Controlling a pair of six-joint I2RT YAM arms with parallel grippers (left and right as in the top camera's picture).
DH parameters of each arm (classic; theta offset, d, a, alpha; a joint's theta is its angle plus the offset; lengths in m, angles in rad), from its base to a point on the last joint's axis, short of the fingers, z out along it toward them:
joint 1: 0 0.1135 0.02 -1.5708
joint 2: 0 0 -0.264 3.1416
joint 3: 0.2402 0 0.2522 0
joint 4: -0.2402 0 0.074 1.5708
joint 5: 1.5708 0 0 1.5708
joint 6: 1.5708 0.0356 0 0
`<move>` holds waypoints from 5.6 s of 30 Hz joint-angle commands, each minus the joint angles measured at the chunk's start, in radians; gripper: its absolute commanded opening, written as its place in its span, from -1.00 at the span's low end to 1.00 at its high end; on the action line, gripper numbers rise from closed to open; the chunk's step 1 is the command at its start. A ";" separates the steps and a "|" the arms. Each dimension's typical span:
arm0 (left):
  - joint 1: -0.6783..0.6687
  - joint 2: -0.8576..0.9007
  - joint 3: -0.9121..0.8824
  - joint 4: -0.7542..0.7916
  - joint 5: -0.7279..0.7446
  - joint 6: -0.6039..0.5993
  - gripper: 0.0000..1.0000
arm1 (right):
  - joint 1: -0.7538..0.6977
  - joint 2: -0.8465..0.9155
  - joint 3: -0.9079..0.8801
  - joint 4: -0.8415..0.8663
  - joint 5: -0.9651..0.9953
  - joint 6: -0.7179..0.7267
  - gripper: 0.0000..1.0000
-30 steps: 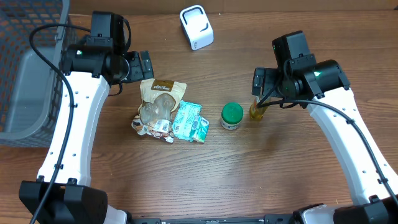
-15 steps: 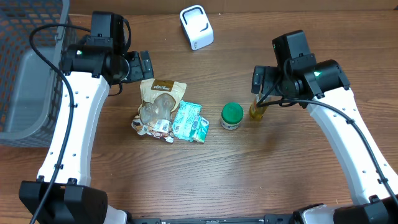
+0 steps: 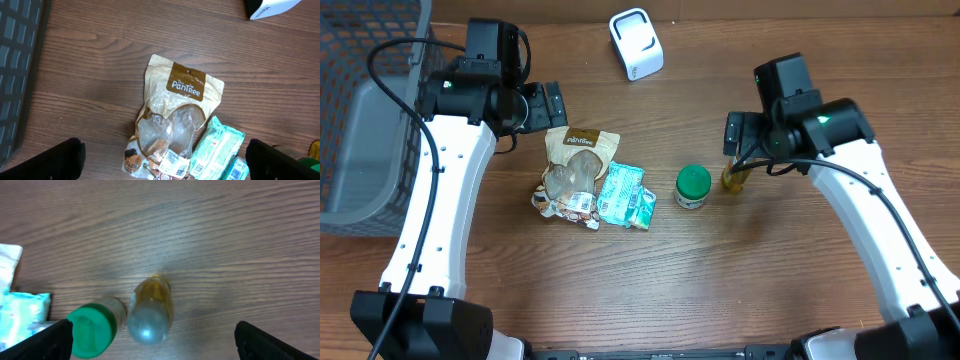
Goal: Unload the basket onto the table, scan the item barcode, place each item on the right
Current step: 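Open the right gripper and move it back down over the Vim bottle, then grasp the Vim bottle with the right gripper and lift it sideways, then hold the Vim bottle tilted horizontally above the table, then carry the Vim bottle toward the white scanner at the back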
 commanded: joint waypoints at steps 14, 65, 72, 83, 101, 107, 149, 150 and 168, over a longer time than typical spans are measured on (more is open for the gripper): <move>-0.002 0.003 0.009 0.004 0.007 -0.006 0.99 | -0.005 0.195 -0.044 0.036 0.014 -0.006 0.78; -0.002 0.003 0.009 0.004 0.007 -0.006 0.99 | -0.287 -0.171 0.030 -0.314 -1.181 -0.521 -0.61; -0.002 0.003 0.009 0.004 0.007 -0.006 0.99 | -0.229 -0.171 0.029 -0.365 -1.232 -0.556 -0.62; -0.002 0.003 0.009 0.004 0.007 -0.006 0.99 | -0.171 -0.171 0.029 -0.365 -1.233 -0.552 -0.62; -0.002 0.003 0.009 0.004 0.007 -0.006 1.00 | -0.171 -0.171 0.029 -0.372 -1.266 -0.544 -0.66; -0.002 0.003 0.009 0.004 0.007 -0.006 0.99 | -0.171 -0.171 0.029 -0.372 -1.267 -0.544 -0.68; -0.002 0.003 0.009 0.004 0.007 -0.006 0.99 | -0.169 -0.156 0.029 -0.244 -1.091 -0.284 -0.70; -0.002 0.003 0.009 0.004 0.007 -0.006 0.99 | -0.169 -0.151 0.030 -0.207 -1.028 -0.237 -0.70; -0.002 0.003 0.009 0.004 0.007 -0.006 1.00 | 0.092 0.294 0.762 -0.152 -0.270 -0.165 -0.77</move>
